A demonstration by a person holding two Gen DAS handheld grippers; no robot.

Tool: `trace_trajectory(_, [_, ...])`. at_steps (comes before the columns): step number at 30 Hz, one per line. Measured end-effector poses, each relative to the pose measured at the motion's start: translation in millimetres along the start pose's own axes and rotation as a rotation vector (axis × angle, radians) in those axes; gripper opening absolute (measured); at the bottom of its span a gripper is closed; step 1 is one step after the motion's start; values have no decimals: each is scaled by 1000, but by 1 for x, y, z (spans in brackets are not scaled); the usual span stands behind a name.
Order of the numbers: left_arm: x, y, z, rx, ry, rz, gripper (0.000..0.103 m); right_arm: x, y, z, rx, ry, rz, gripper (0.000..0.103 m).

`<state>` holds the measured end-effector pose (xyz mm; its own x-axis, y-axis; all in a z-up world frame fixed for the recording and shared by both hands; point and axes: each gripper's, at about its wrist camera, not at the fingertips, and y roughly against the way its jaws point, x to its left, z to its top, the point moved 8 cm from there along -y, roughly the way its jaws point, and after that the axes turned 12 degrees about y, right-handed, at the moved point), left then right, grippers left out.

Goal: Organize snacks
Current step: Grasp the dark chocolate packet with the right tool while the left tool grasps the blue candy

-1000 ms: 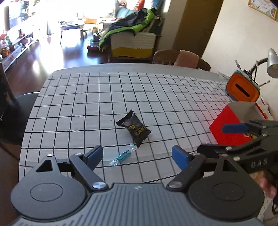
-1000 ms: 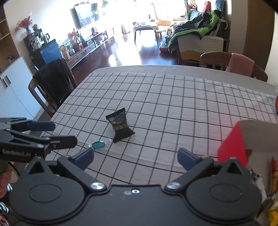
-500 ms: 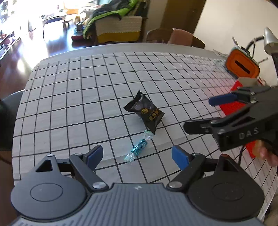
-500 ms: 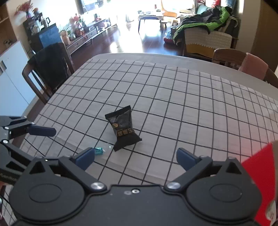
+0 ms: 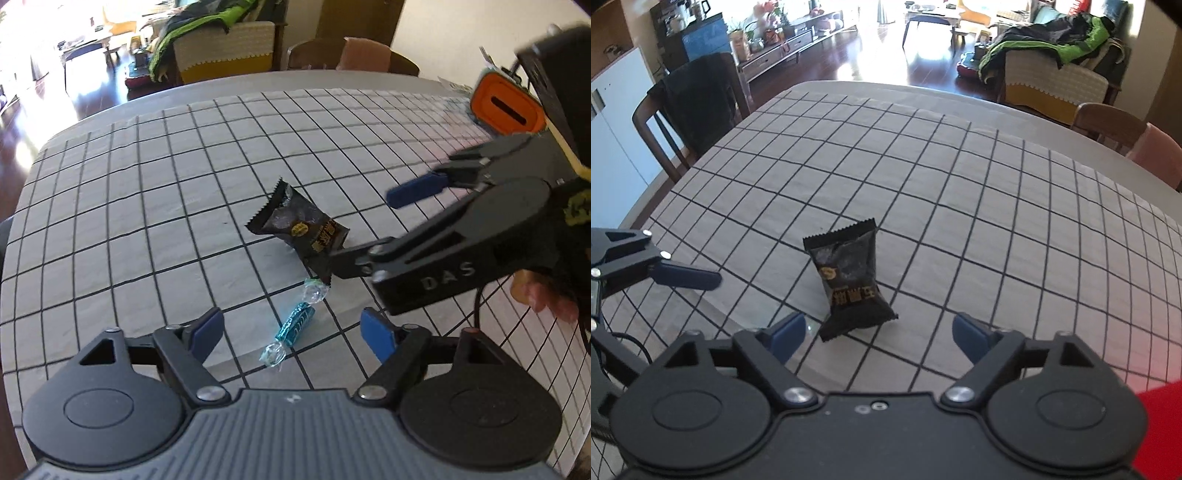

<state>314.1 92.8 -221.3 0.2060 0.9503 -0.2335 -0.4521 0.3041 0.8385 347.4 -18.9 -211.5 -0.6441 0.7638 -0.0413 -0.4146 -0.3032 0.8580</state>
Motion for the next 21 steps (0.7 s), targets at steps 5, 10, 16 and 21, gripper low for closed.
trace_trajectory(5, [-3, -14, 0, 25, -26, -15, 63, 6, -14, 7, 13, 41, 13, 72])
trace_trajectory(10, [-5, -23, -1, 49, -40, -32, 49, 7, -22, 12, 18, 59, 12, 61])
trace_trajectory(16, [-14, -27, -1, 50, -83, -39, 33, 8, -27, 13, 21, 54, 16, 43])
trace_trajectory(21, [-22, -30, -3, 40, -85, -27, 23, 8, -27, 12, 14, 55, 5, 37])
